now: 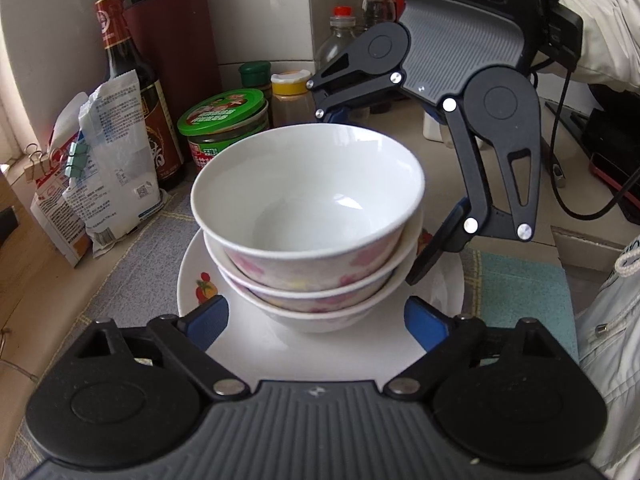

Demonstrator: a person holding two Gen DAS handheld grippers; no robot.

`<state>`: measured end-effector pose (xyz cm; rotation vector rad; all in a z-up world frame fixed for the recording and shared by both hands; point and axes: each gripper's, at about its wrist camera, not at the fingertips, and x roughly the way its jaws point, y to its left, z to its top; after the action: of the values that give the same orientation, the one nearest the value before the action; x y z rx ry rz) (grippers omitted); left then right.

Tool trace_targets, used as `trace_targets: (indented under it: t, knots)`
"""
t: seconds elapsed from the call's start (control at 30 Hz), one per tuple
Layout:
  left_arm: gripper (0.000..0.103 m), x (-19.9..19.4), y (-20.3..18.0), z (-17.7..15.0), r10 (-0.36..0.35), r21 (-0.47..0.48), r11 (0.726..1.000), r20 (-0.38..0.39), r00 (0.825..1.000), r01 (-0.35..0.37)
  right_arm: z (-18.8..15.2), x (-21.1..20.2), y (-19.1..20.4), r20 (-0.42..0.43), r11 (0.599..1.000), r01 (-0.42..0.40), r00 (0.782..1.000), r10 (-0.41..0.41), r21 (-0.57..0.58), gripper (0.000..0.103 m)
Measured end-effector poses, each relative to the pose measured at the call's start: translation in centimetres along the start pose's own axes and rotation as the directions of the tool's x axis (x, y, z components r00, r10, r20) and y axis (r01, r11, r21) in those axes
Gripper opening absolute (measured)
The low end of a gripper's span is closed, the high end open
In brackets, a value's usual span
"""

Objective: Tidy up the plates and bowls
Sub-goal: 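Lower the bowl stack with both grippers onto the floral plates, then open both grippers and pull them back from the stack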

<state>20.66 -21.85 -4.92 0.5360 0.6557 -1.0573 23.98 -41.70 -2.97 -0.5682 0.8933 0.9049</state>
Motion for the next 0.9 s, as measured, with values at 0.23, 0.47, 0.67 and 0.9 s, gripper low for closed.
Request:
trace_targets:
  t: [0.23, 0.47, 0.67, 0.9]
  knots:
    - [0.101, -5.2, -0.2, -1.6, 0.192, -0.173, 0.971, 0.165, 0.968, -0.163, 0.1, -0.8, 1.5, -0.012, 0.991, 0.097, 0.995, -0.097, 0.094, 0.103]
    - [0.102, -9.9, -1.3, -3.0, 0.322, -0.283, 0.927, 0.260, 0.910, -0.247, 1.1, -2.8, 4.9, -0.026, 0.910, 0.270, 0.961, -0.276, 0.314, 0.103]
    - [0.102, -12.4, -2.5, -4.6, 0.376, -0.377, 0.886, 0.241, 0.895, -0.271, 1.8, -3.9, 9.6, -0.037, 0.762, 0.348, 0.918, -0.394, 0.546, 0.103]
    - [0.102, -14.6, -3.8, -6.4, 0.439, -0.495, 0.796, 0.074, 0.895, -0.350, 1.2, -4.0, 14.3, -0.133, 0.486, 0.367, 0.883, -0.449, 0.793, 0.103]
